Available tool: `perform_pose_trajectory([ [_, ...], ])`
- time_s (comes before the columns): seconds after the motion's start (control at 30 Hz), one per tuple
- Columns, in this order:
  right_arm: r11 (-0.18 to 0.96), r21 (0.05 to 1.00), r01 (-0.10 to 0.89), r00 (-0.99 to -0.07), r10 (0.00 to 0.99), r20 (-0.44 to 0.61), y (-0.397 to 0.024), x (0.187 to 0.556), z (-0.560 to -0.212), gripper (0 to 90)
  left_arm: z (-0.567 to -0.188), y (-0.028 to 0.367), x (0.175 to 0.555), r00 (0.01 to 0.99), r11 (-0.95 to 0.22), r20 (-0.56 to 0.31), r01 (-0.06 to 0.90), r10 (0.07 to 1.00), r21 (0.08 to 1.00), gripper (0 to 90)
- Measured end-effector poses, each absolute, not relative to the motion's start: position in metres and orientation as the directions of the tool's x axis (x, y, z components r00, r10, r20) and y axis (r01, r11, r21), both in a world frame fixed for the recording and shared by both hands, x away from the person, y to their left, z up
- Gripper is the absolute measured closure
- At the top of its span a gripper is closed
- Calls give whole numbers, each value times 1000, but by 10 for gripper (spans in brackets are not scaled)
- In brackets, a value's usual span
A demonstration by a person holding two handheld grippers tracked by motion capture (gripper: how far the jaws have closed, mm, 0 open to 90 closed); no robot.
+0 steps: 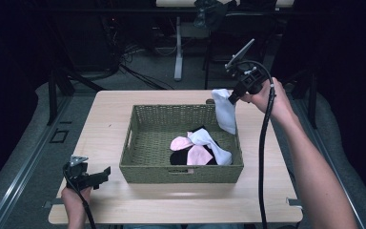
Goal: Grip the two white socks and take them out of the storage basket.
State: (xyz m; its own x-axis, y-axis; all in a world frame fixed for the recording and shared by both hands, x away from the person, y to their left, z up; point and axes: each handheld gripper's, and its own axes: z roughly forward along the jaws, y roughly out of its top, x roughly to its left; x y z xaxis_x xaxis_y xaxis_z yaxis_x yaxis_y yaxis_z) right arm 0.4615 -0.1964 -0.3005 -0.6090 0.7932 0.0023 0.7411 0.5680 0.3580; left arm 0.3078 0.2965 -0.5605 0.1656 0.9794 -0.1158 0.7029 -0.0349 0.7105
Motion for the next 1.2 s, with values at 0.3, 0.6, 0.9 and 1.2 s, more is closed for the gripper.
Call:
perform_pose_trajectory([
  [0.3, 533, 372, 760, -575, 818, 2, -225, 456, -292, 866, -561, 296, 308, 166, -33, -118, 702, 979, 712, 11],
  [0.6, 474, 347, 809, -501, 865, -12, -269, 451, -300, 866, -561, 296, 308, 166, -32, -120, 703, 979, 711, 11],
  [0.9, 421, 307, 853, -445, 895, 10, -294, 452, -333, 866, -561, 296, 308, 165, -35, -116, 706, 979, 708, 11],
  [1.2, 403, 243, 882, -420, 907, 20, -304, 454, -388, 865, -561, 295, 308, 169, -40, -111, 703, 979, 710, 11],
])
